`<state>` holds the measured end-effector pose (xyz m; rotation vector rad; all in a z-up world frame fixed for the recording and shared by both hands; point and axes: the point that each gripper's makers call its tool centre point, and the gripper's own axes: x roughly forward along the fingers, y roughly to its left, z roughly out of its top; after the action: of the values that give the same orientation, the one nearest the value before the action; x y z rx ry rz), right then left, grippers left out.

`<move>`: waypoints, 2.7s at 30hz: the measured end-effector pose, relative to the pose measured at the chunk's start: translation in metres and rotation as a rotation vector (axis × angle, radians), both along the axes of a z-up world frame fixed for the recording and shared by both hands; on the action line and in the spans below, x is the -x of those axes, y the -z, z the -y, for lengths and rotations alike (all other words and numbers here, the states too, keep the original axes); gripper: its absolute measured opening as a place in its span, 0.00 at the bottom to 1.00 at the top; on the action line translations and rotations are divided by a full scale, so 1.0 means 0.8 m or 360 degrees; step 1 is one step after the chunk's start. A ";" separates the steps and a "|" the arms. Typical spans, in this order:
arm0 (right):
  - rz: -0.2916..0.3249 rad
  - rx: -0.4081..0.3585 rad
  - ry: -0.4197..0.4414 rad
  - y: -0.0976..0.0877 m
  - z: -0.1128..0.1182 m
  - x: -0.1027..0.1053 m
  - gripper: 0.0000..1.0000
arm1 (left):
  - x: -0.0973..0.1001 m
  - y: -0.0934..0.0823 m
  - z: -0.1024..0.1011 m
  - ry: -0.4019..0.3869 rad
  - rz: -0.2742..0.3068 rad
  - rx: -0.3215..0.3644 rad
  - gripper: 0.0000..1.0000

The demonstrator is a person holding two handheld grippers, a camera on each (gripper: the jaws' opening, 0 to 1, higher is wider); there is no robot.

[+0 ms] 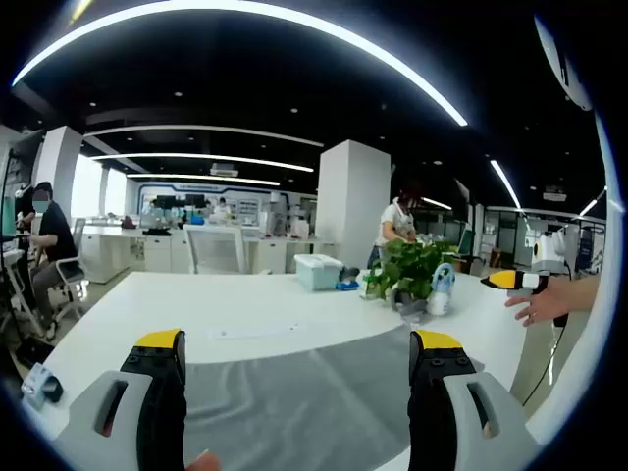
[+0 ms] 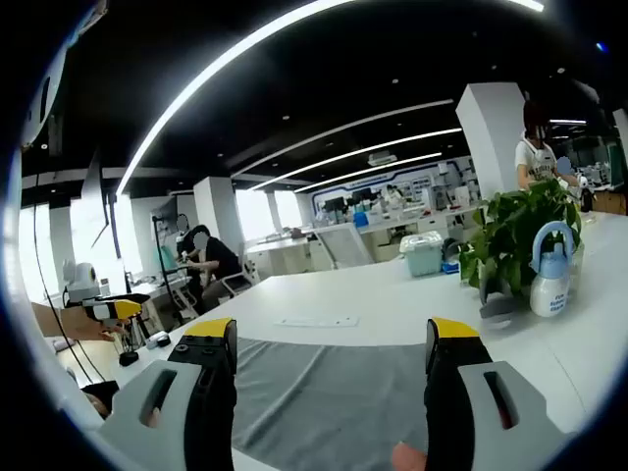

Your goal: Fold the towel on the table until its edges align and the towel forms a compact rectangular stack.

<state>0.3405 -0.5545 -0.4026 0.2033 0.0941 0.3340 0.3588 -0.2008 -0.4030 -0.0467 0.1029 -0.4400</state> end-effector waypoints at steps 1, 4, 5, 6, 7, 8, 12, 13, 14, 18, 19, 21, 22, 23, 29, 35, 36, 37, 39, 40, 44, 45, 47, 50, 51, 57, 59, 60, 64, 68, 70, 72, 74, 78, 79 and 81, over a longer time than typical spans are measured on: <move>-0.0001 0.0004 -0.0002 0.001 0.000 0.000 0.78 | 0.000 0.000 0.001 0.0003 -0.0002 0.0000 0.97; -0.0009 0.0004 0.0004 0.003 0.003 -0.001 0.78 | -0.003 0.003 -0.001 0.0012 -0.0005 -0.0009 0.97; -0.0010 0.0002 0.0007 0.003 0.004 -0.001 0.78 | -0.004 0.004 -0.001 0.0014 -0.0005 -0.0011 0.97; -0.0011 0.0000 0.0010 0.003 0.005 -0.002 0.78 | -0.004 0.003 -0.001 0.0016 -0.0002 -0.0013 0.97; -0.0009 0.0002 0.0011 0.003 0.005 -0.002 0.78 | -0.005 0.003 -0.001 0.0016 0.0000 -0.0013 0.97; -0.0005 0.0005 0.0014 0.002 0.006 -0.004 0.78 | -0.006 0.004 -0.002 0.0015 0.0000 -0.0013 0.97; 0.0001 0.0006 0.0028 0.002 0.009 -0.007 0.78 | -0.011 0.006 -0.006 0.0011 0.0006 -0.0011 0.97; 0.0002 0.0005 0.0032 0.003 0.009 -0.008 0.78 | -0.012 0.004 -0.006 0.0009 0.0011 -0.0010 0.97; 0.0003 0.0003 0.0037 0.003 0.010 -0.008 0.78 | -0.013 0.003 -0.007 0.0007 0.0015 -0.0009 0.97; 0.0001 -0.0013 0.0052 0.007 0.011 -0.010 0.78 | -0.017 0.001 -0.009 0.0000 0.0024 -0.0008 0.97; -0.0001 -0.0012 0.0052 0.008 0.010 -0.011 0.78 | -0.017 0.001 -0.010 -0.0002 0.0023 -0.0011 0.97; -0.0019 -0.0006 0.0044 0.012 0.010 -0.012 0.78 | -0.018 0.003 -0.012 -0.0007 0.0018 -0.0015 0.97; -0.0022 -0.0004 0.0042 0.014 0.011 -0.013 0.78 | -0.018 0.004 -0.013 -0.0007 0.0013 -0.0016 0.97; -0.0023 -0.0003 0.0042 0.014 0.011 -0.013 0.78 | -0.017 0.005 -0.013 -0.0008 0.0010 -0.0017 0.97; -0.0018 0.0003 0.0043 0.013 0.009 -0.014 0.78 | -0.018 0.006 -0.012 -0.0007 0.0003 -0.0015 0.97; -0.0009 0.0002 0.0058 0.011 0.010 -0.014 0.78 | -0.020 0.004 -0.014 -0.0003 0.0006 -0.0014 0.97; -0.0008 0.0007 0.0058 0.010 0.009 -0.014 0.77 | -0.020 0.004 -0.014 -0.0003 0.0004 -0.0014 0.97; -0.0010 0.0011 0.0059 0.010 0.009 -0.014 0.77 | -0.020 0.005 -0.015 -0.0007 0.0002 -0.0014 0.97; -0.0013 0.0018 0.0061 0.011 0.009 -0.013 0.77 | -0.019 0.004 -0.016 -0.0006 0.0000 -0.0012 0.97; -0.0019 0.0017 0.0062 0.012 0.011 -0.013 0.77 | -0.019 0.004 -0.017 -0.0006 0.0000 -0.0009 0.97; -0.0016 0.0025 0.0068 0.008 0.012 -0.009 0.77 | -0.019 0.004 -0.017 -0.0010 0.0001 -0.0008 0.96; -0.0014 0.0029 0.0070 0.007 0.012 -0.009 0.76 | -0.019 0.004 -0.017 -0.0010 0.0000 -0.0008 0.96; -0.0013 0.0033 0.0076 0.006 0.014 -0.007 0.76 | -0.020 0.004 -0.016 -0.0004 -0.0004 -0.0005 0.96; -0.0011 0.0028 0.0091 0.006 0.018 -0.007 0.76 | -0.021 0.004 -0.013 0.0013 -0.0007 -0.0010 0.96; -0.0012 0.0030 0.0094 0.005 0.018 -0.006 0.75 | -0.022 0.004 -0.012 0.0019 -0.0007 -0.0011 0.96; -0.0007 0.0040 0.0098 0.001 0.015 -0.003 0.74 | -0.028 0.002 -0.006 0.0047 0.0001 -0.0002 0.96; -0.0005 0.0034 0.0105 0.001 0.015 -0.003 0.74 | -0.028 0.003 -0.005 0.0053 -0.0001 -0.0004 0.96; -0.0004 0.0031 0.0108 0.001 0.015 -0.003 0.74 | -0.029 0.003 -0.004 0.0056 -0.0001 -0.0005 0.95; -0.0009 0.0030 0.0126 0.001 0.016 -0.002 0.70 | -0.028 0.002 0.000 0.0073 0.0000 -0.0003 0.95; -0.0030 0.0030 0.0155 0.001 0.019 0.003 0.67 | -0.029 0.001 0.003 0.0083 0.0002 0.0009 0.94; -0.0023 0.0051 0.0190 -0.002 0.023 0.008 0.65 | -0.030 0.002 0.004 0.0093 0.0004 0.0017 0.92; -0.0026 0.0043 0.0217 -0.002 0.027 0.012 0.63 | -0.032 0.003 0.006 0.0110 0.0001 0.0019 0.92; -0.0047 0.0033 0.0266 -0.001 0.034 0.017 0.62 | -0.033 0.002 0.008 0.0132 -0.0001 0.0021 0.92; -0.0046 0.0033 0.0337 -0.004 0.041 0.028 0.59 | -0.037 -0.003 0.009 0.0149 0.0002 0.0040 0.91; -0.0054 0.0035 0.0355 -0.003 0.043 0.031 0.59 | -0.038 -0.004 0.010 0.0161 -0.0004 0.0051 0.90; -0.0082 0.0052 0.0382 0.000 0.047 0.035 0.58 | -0.040 -0.005 0.012 0.0184 -0.0013 0.0057 0.89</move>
<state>0.3126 -0.5920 -0.4026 0.1884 0.1245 0.0880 0.3905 -0.2105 -0.3993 -0.0781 0.1063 -0.5573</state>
